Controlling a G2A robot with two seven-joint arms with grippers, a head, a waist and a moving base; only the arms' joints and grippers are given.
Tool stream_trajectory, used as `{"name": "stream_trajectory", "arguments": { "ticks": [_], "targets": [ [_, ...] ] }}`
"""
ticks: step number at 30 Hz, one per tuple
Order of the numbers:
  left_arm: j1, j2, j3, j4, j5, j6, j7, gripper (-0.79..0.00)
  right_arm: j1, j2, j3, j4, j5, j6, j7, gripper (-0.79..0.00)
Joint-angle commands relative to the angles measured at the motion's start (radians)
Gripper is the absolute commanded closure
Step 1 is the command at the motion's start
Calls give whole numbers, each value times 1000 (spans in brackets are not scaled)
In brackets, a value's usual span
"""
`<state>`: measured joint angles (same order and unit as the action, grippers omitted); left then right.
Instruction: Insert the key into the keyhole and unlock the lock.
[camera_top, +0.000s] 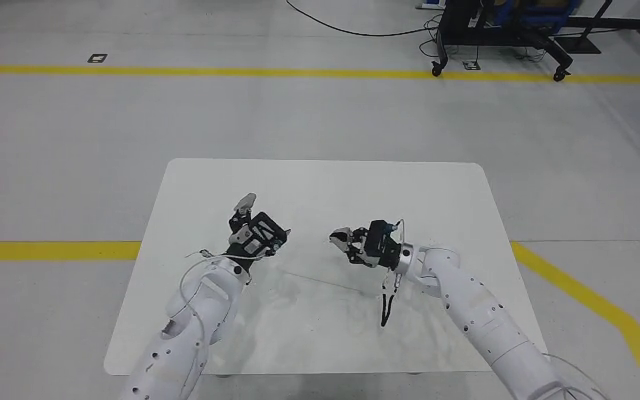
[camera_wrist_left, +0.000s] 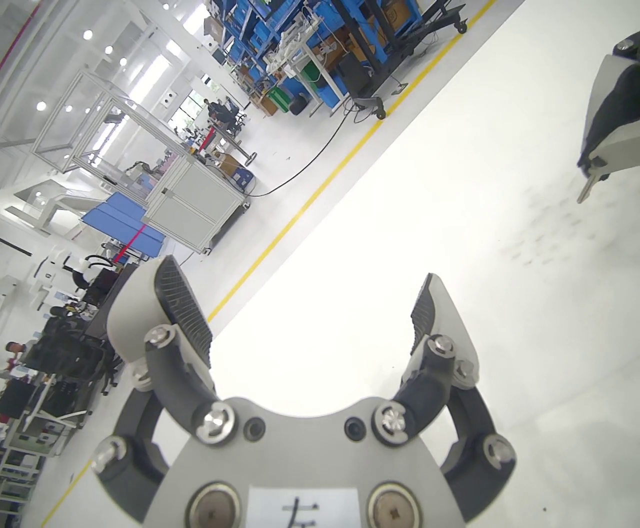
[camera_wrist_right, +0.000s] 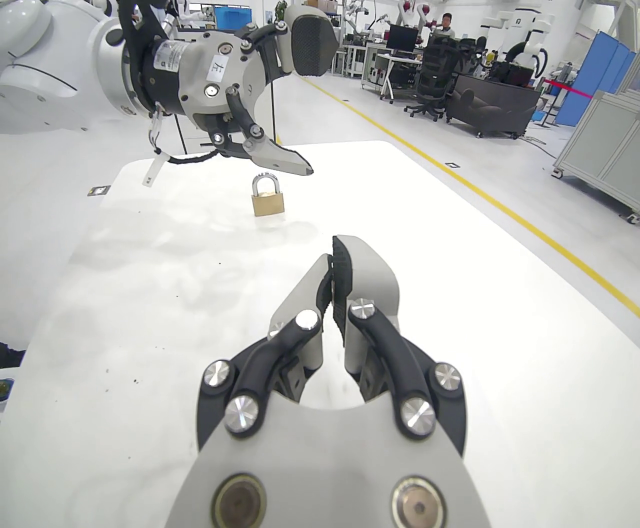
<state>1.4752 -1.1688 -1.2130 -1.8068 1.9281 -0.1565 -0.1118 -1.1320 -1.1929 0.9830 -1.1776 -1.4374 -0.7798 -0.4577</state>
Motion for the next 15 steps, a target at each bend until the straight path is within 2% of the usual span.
{"name": "stream_trajectory", "arguments": {
  "ticks": [1, 4, 6, 8, 11, 13, 15],
  "targets": [
    [0, 0, 0, 0, 5, -1, -1, -785, 0, 0, 0, 0, 0, 0, 0, 0],
    [-1, -1, 0, -2, 3, 8, 10, -785, 0, 0, 0, 0, 0, 0, 0, 0],
    [9, -5, -11, 1, -81, 39, 79, -785, 0, 0, 0, 0, 0, 0, 0, 0],
    [24, -8, -39, 11, -213, 50, 153, -785, -19, -6, 8, -17, 100, -1, -45, 0],
    [36, -12, -83, 19, -512, -54, 201, -785, -26, -17, 9, -7, 285, -74, -54, 0],
    [41, -13, -108, 27, -729, -179, 204, -785, -20, -23, 11, 0, 375, -90, -43, 0],
    [36, -12, -132, 51, -927, -286, 178, -785, -13, -29, 6, 12, 471, -152, -46, 0]
  ]
}}
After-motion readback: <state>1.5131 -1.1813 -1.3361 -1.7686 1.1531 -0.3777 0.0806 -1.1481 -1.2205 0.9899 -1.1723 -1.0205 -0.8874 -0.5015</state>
